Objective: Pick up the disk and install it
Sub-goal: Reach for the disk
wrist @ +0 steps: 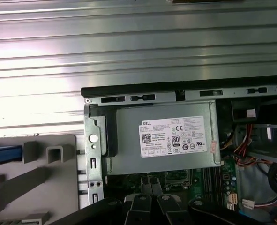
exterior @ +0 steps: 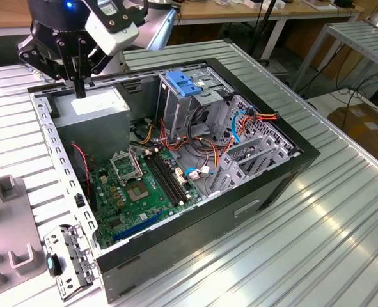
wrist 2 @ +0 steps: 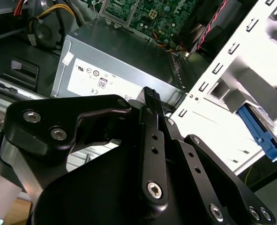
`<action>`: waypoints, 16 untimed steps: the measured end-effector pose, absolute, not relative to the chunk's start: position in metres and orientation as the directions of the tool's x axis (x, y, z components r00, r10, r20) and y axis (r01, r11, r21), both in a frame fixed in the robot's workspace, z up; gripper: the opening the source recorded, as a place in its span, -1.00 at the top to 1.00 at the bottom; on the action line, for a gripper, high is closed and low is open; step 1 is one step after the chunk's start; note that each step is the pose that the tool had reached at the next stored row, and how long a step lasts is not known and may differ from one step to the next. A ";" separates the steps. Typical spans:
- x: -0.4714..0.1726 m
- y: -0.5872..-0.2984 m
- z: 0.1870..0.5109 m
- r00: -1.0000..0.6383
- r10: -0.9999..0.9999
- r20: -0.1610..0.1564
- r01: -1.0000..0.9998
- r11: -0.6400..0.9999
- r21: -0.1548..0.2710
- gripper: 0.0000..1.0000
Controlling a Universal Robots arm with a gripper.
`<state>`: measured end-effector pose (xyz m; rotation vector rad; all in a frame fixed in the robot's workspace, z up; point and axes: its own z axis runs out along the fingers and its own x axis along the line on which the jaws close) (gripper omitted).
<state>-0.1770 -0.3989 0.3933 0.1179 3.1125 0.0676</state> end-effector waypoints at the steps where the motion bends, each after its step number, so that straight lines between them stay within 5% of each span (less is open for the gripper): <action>1: -0.179 -0.399 0.393 -0.997 0.076 -0.024 0.075 0.996 0.044 0.79; 16: -0.200 -0.399 0.393 -0.997 0.076 -0.024 0.075 0.996 0.044 0.79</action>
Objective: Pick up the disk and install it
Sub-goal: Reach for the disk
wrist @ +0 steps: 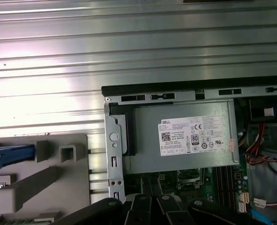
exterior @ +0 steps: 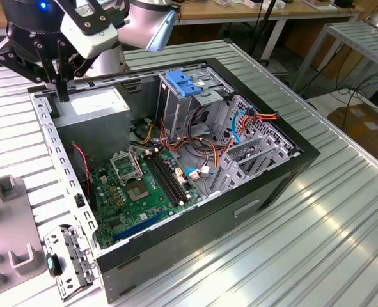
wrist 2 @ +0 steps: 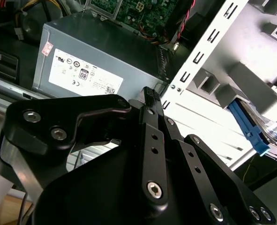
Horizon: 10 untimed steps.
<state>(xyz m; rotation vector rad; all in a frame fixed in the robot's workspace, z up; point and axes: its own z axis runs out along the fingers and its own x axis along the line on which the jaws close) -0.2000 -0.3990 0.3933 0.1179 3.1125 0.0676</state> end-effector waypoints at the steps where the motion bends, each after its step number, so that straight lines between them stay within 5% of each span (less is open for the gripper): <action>1: -0.202 -0.399 0.393 -0.997 0.076 -0.024 0.075 0.996 0.044 0.79; 10: -0.214 -0.399 0.393 -0.997 0.076 -0.024 0.075 0.996 0.044 0.79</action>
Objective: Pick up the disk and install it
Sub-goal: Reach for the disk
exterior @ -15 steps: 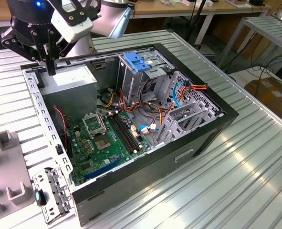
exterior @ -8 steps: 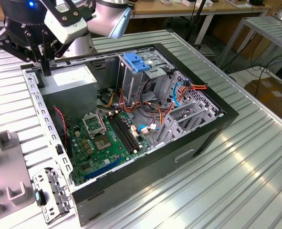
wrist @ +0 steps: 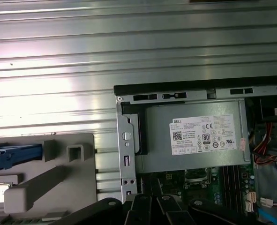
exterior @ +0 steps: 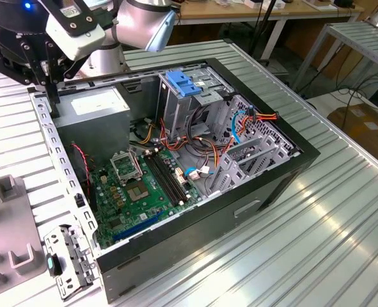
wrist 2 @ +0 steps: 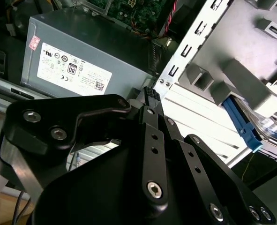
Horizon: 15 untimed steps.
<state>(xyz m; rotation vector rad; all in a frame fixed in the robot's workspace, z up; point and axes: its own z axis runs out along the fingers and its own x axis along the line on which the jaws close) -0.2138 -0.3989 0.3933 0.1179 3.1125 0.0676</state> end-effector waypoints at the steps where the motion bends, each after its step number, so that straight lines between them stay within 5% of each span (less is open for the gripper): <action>1: -0.215 -0.399 0.393 -0.997 0.076 -0.024 0.075 0.996 0.044 0.79; 15: -0.240 -0.399 0.393 -0.997 0.076 -0.024 0.075 0.996 0.044 0.79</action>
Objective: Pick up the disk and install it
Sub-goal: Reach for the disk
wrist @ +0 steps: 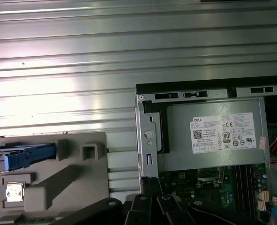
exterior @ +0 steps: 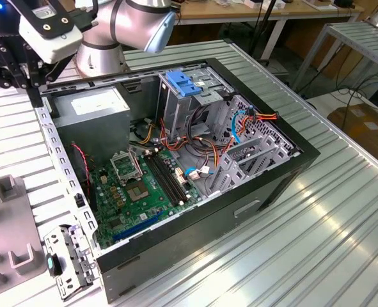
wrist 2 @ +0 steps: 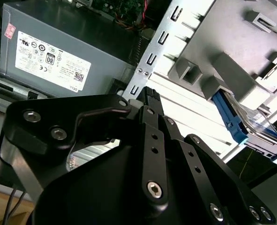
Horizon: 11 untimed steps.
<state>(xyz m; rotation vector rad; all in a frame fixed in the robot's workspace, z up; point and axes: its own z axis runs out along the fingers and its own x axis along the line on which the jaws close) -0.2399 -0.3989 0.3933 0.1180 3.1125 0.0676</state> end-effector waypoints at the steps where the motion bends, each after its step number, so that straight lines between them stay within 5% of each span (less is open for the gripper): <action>1: -0.242 -0.399 0.393 -0.997 0.076 -0.025 0.075 0.996 0.044 0.79; 11: -0.287 -0.397 0.392 -0.997 0.077 -0.023 0.076 0.996 0.044 0.79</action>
